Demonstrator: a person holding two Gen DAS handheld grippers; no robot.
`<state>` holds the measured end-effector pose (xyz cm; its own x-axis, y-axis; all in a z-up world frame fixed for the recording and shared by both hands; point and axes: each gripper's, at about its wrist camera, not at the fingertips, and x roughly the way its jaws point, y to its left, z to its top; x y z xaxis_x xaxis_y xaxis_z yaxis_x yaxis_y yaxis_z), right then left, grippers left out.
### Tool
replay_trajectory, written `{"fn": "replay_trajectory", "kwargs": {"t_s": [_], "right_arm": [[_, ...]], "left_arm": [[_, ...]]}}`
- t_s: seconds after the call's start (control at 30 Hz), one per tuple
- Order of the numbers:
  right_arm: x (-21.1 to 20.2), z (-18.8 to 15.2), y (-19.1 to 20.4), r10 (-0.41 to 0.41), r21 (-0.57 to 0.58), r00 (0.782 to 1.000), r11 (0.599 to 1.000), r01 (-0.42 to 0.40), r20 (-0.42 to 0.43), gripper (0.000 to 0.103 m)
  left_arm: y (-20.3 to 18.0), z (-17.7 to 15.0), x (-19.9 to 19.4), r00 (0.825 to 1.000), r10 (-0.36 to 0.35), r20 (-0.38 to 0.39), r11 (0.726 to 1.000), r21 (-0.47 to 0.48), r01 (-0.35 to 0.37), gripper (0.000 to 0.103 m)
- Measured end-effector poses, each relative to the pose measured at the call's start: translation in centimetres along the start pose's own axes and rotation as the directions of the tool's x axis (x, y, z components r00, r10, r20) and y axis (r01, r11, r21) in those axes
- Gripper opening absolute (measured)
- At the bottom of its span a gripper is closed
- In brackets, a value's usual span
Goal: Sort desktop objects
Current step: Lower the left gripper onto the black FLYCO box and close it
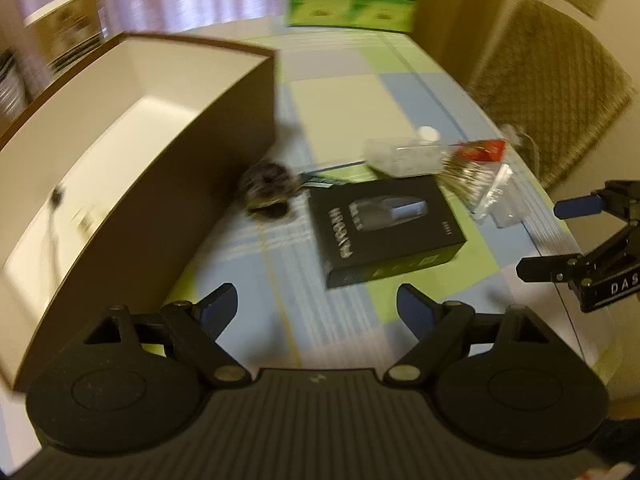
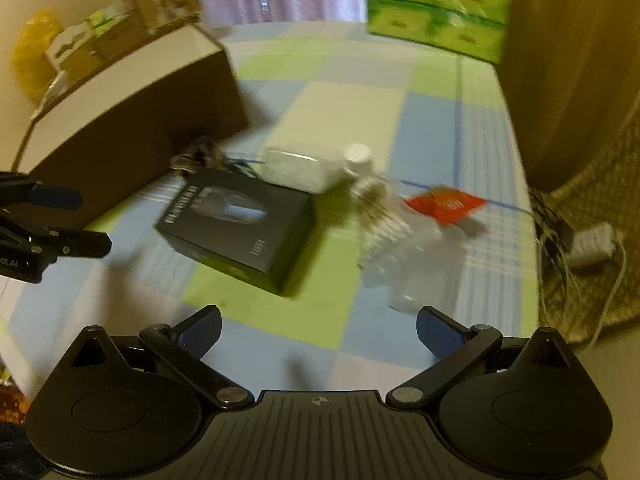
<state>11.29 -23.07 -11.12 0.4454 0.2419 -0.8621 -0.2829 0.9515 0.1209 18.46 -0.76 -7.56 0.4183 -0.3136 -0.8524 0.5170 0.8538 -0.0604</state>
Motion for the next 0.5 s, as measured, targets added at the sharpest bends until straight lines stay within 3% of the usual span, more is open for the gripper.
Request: {"fn": "replay_trajectory", "kwargs": {"t_s": [0.27,0.5], "right_arm": [[0.7,-1.4,-3.2,-0.059,0.112,0.997,0.992,0.064,-0.043,0.101],[0.9,-2.3,-6.0,-0.111,0.206,0.991,0.971,0.124,-0.074,0.101]], "left_arm": [[-1.3,2.8,3.5,0.996,-0.092,-0.007,0.974,0.209,0.091,0.092],[-3.1,4.9,6.7,0.981,-0.187,-0.048,0.898,0.396,0.190,0.097]]}}
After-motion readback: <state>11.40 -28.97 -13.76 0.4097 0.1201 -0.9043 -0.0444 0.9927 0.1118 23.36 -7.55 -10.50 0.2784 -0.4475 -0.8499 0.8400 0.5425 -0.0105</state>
